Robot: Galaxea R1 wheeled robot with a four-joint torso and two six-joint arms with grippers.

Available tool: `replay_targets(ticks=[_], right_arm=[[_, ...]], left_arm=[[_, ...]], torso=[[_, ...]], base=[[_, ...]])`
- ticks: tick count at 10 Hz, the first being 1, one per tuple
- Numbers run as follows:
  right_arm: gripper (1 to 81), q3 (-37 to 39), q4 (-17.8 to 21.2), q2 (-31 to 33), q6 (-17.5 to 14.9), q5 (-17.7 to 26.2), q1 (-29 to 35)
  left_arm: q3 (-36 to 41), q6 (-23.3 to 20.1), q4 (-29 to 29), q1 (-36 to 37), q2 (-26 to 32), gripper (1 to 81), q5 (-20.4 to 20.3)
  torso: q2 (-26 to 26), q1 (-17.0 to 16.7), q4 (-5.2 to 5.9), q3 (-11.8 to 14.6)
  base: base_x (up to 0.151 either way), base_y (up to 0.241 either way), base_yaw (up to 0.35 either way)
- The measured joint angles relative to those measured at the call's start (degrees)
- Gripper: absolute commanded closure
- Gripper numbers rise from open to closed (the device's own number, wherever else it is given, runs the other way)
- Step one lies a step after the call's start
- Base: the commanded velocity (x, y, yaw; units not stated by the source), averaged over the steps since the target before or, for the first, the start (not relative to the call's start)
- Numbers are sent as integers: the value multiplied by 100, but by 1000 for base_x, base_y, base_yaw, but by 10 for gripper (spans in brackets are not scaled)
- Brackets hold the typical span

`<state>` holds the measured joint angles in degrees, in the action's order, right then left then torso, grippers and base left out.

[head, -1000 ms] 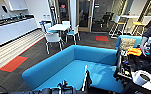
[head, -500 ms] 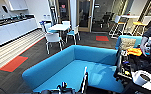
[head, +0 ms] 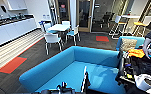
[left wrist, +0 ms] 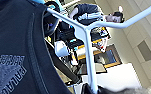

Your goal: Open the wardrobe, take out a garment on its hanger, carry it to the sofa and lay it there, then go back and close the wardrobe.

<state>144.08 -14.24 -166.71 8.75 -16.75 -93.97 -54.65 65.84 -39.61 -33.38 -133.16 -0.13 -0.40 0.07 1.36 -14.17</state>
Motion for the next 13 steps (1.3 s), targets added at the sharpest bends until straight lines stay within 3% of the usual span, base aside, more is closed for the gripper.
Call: replay_targets(ticks=[6,13], right_arm=[[10,0,-1,-16,-2,9,-41],[10,0,-4,-16,-2,7,-29]], left_arm=[[0,-2,-2,-2,0,811,-20],[-174,30,-2,45,-72,811,-165]], torso=[[-2,2,0,0],[6,4,0,-5]], base=[[135,0,0],[0,0,0]])
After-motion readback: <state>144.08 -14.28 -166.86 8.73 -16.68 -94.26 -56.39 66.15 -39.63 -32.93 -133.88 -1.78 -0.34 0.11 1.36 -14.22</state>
